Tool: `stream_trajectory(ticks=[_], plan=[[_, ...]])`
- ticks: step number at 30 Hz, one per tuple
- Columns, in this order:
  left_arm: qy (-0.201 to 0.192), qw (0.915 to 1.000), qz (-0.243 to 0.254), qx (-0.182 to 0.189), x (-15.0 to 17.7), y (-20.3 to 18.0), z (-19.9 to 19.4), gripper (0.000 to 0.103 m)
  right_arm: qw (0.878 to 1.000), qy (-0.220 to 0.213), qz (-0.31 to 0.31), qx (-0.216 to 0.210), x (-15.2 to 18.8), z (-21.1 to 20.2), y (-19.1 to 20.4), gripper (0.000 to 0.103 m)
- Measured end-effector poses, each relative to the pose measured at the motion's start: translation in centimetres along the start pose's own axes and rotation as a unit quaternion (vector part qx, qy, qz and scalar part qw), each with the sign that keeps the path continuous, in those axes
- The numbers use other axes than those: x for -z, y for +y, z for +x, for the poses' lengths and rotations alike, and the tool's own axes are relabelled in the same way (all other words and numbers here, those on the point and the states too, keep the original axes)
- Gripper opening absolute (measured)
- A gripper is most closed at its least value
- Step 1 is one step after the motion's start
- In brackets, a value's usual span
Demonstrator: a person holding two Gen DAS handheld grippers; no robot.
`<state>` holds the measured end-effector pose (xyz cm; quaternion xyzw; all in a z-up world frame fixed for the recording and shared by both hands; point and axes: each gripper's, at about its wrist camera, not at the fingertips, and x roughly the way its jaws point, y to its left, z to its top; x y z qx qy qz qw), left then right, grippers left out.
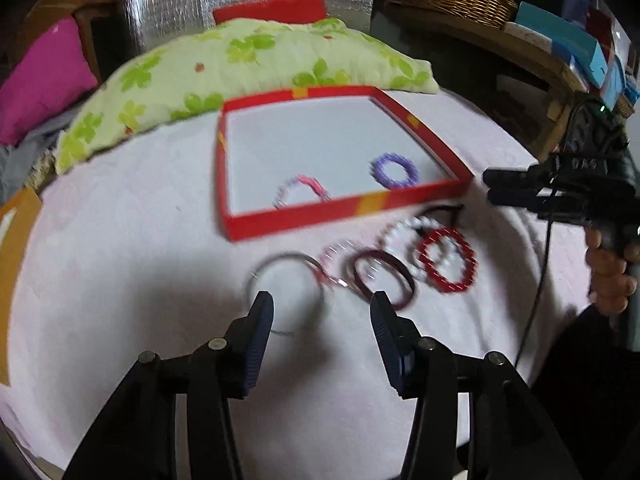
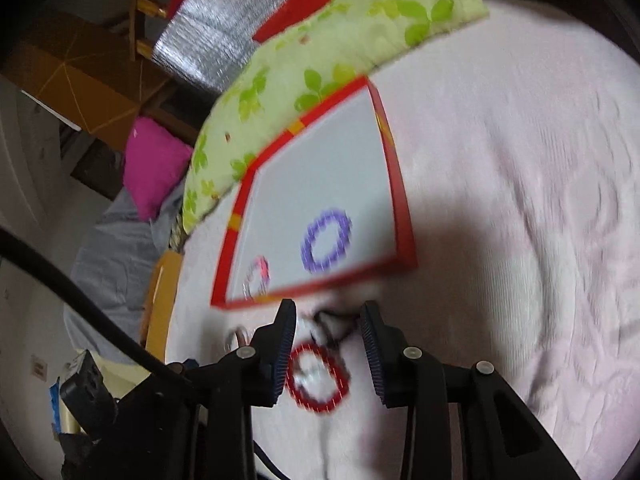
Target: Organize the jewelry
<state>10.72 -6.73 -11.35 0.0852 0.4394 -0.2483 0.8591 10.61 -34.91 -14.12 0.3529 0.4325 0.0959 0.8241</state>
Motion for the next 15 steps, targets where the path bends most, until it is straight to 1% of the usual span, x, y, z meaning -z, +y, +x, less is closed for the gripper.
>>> stream_trajectory(ticks=[1, 5, 7, 11, 13, 15], plan=[[0.004, 1.0000, -0.005, 0.005, 0.1, -0.2, 0.2, 0.051, 1.000, 0.007, -0.001, 0.000, 0.5, 0.1, -0.2, 0.037], [0.026, 0.9974, -0.055, 0.039, -0.1, -0.3, 1.3, 0.051, 0.999, 0.028, -0.026, 0.008, 2.1, 0.8, -0.1, 0.037], [0.034, 0.9958, -0.073, 0.044, -0.4, -0.3, 1.8, 0.051, 0.998, 0.037, -0.039, 0.008, 2.6, 1.2, 0.0, 0.037], [0.048, 0.9946, -0.080, 0.046, -0.6, -1.1, 2.9, 0.036, 0.998, 0.039, -0.051, 0.016, 2.6, 1.8, 0.1, 0.037], [0.058, 0.9940, -0.080, 0.046, -0.7, -1.4, 3.4, 0.034, 0.997, 0.040, -0.056, 0.020, 2.7, 2.0, 0.4, 0.037], [0.066, 0.9936, -0.079, 0.046, -0.8, -1.7, 4.0, 0.034, 0.997, 0.041, -0.067, 0.029, 2.7, 2.3, 0.7, 0.037]])
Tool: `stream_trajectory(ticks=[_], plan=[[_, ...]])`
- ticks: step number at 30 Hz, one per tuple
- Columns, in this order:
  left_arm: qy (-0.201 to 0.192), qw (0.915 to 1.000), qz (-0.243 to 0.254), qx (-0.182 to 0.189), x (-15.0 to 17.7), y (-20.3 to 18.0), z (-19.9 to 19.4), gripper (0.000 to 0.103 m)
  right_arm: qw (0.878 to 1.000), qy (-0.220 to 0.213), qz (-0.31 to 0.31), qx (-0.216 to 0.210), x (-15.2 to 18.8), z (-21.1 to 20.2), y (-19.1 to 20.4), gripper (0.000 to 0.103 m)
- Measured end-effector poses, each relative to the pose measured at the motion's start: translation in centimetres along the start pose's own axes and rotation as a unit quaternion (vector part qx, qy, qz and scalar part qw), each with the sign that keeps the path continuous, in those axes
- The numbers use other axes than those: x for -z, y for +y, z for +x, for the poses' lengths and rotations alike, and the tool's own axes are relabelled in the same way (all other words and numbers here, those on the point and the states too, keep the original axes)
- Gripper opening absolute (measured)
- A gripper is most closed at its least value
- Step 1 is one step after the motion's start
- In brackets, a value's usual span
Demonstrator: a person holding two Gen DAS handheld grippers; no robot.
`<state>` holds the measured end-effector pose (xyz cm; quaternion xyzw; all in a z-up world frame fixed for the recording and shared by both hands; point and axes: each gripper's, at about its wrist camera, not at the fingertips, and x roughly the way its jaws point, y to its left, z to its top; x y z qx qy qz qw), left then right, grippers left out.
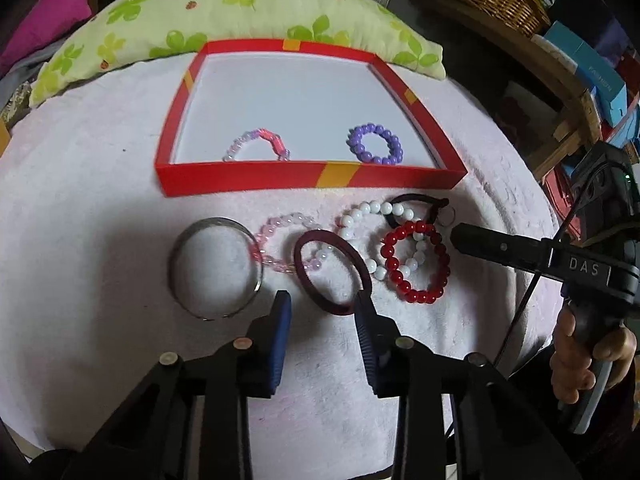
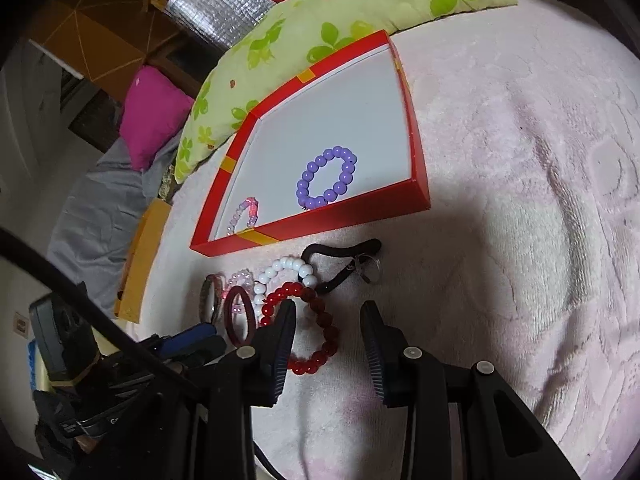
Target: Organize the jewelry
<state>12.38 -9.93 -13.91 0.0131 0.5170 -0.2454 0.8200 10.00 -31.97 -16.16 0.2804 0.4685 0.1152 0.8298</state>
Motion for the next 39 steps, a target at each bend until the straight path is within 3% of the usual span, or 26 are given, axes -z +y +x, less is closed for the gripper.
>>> stream_trajectory(ticks=[10, 12, 15, 21, 30, 39], plan=[[0.015, 0.9992, -0.038, -0.001, -0.3, 1.3, 1.5, 0.033, 0.998, 0.009, -0.050, 0.035, 0.3, 1.6, 1.8, 0.037], [0.015, 0.9991, -0.038, -0.006, -0.3, 1.5, 1.5, 0.027, 0.997, 0.008, -0.062, 0.045, 0.4, 1.7, 2.1, 0.021], [0.011, 0.9993, -0.032, -0.017, -0.3, 1.5, 1.6, 0.015, 0.995, 0.010, -0.077, 0.058, 0.6, 2.0, 2.3, 0.013], [-0.001, 0.9994, -0.023, -0.024, 0.3, 1.7, 1.0, 0.011, 0.995, -0.008, -0.081, 0.062, 0.4, 1.3, 2.4, 0.012], [-0.003, 0.9995, -0.014, -0.029, 2.8, 2.4, -0.3, 0.010, 0.997, -0.019, -0.035, 0.067, -0.4, 0.4, 0.5, 0.012], [-0.005, 0.9996, -0.029, 0.000, 4.1, 3.5, -2.5, 0.012, 0.997, -0.003, -0.027, 0.071, -0.3, 0.9, 0.3, 0.012]])
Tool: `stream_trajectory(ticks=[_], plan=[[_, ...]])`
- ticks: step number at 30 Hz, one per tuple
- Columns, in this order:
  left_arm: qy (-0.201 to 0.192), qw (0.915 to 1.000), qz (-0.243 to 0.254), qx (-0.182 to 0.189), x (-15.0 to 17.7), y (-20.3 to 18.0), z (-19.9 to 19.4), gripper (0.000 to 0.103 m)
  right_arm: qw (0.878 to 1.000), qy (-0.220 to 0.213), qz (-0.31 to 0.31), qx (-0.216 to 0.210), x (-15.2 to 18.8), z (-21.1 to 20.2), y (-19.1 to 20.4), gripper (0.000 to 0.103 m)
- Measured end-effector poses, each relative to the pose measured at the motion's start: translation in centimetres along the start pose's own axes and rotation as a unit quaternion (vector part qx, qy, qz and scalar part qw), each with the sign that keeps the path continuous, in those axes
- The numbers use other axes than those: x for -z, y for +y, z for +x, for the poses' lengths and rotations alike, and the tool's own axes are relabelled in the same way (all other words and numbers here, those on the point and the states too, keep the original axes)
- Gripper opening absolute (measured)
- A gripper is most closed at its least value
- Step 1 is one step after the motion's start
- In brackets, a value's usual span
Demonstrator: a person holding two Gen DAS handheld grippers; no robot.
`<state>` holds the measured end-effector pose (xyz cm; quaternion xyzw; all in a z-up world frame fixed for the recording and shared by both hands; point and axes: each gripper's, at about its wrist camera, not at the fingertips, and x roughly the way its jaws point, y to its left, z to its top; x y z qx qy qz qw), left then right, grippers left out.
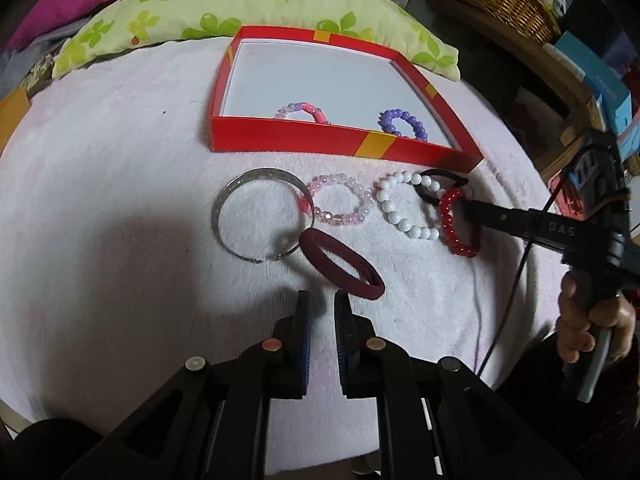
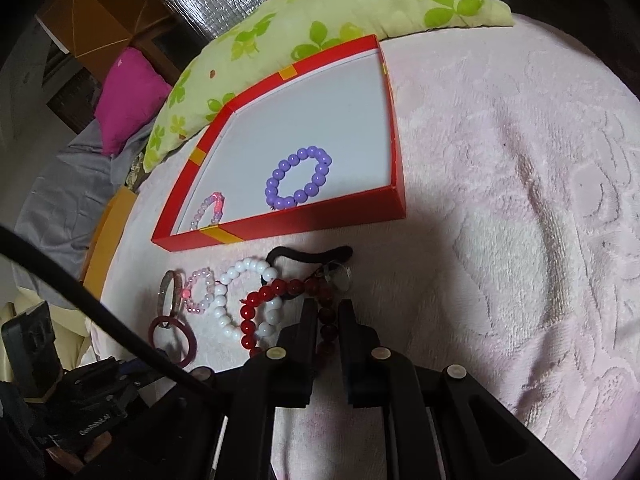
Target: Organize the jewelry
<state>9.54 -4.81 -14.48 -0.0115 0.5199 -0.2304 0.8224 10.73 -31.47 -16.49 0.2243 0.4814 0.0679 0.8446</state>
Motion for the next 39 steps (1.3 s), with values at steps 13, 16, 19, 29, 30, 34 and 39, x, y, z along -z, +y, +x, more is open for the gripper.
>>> stream_trajectory(ticks=[13, 16, 19, 29, 30, 34, 39], plan=[[-0.007, 0.9977, -0.054, 0.041, -0.2, 0.5, -0.1, 0.056, 1.000, 0.003, -0.014, 0.014, 0.3, 0.4, 0.5, 0.014], [-0.001, 0.9984, -0.054, 0.017, -0.2, 0.6, 0.7, 0.056, 1.000, 0.001, -0.020, 0.018, 0.3, 0.5, 0.7, 0.014], [-0.009, 0.9988, -0.048, 0.002, -0.4, 0.4, 1.2, 0.056, 0.999, -0.002, -0.031, 0.027, 0.4, 0.6, 1.0, 0.014], [-0.037, 0.9974, 0.014, -0.061, -0.9, -1.3, 2.1, 0.010, 0.988, -0.030, -0.114, 0.103, 1.4, 0.7, 3.7, 0.013], [-0.041, 0.9969, 0.016, -0.065, -0.8, -1.3, 2.1, 0.009, 0.985, -0.036, -0.123, 0.112, 1.6, 0.6, 3.9, 0.013], [-0.051, 0.9962, 0.016, -0.069, -0.5, -1.3, 1.9, 0.007, 0.975, -0.074, -0.159, 0.139, 1.9, -0.5, 5.4, 0.012], [-0.055, 0.9959, 0.023, -0.068, -0.4, -1.7, 1.5, 0.007, 0.968, -0.107, -0.172, 0.151, 2.0, -1.9, 6.3, 0.012]])
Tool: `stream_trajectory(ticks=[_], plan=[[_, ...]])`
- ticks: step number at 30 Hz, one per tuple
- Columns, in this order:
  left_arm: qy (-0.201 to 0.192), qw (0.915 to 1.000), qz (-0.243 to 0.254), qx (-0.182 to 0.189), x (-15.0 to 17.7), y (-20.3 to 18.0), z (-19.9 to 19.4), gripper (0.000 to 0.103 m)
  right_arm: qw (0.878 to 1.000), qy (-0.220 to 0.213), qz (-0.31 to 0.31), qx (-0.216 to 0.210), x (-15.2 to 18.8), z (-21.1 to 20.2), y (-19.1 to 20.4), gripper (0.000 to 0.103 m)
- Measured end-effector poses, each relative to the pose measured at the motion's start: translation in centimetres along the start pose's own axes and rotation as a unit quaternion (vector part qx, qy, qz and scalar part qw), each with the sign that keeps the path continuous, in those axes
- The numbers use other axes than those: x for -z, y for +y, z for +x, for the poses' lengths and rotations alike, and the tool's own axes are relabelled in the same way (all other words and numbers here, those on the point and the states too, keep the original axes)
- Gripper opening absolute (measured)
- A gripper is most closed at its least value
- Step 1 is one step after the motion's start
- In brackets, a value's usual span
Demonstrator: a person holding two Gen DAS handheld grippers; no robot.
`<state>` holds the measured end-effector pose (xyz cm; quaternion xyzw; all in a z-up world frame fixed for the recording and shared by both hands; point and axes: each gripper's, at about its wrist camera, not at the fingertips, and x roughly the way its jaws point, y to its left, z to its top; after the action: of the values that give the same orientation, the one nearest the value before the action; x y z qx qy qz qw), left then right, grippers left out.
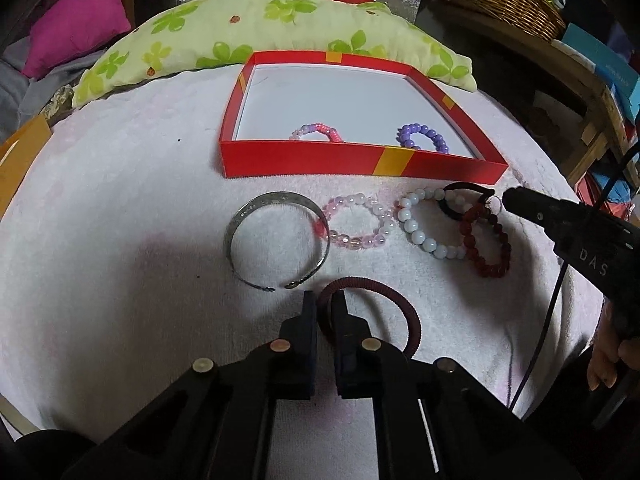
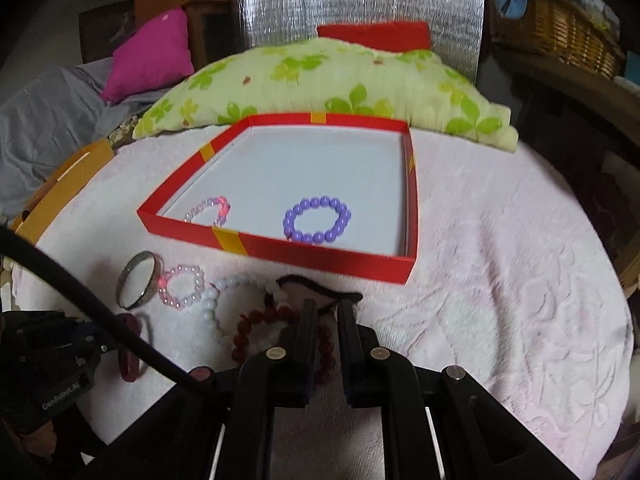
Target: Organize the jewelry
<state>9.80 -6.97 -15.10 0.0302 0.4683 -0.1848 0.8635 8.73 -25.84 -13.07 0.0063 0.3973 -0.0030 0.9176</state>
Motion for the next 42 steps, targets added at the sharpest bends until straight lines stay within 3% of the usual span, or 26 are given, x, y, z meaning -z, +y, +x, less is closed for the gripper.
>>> stream_trajectory(ticks=[42], plan=[[-0.041, 0.9991, -0.005, 0.005, -2.8, 0.1, -4.3, 0.007, 0.999, -0.037, -0.019, 0.033, -1.1, -1.4, 1.7, 0.012]])
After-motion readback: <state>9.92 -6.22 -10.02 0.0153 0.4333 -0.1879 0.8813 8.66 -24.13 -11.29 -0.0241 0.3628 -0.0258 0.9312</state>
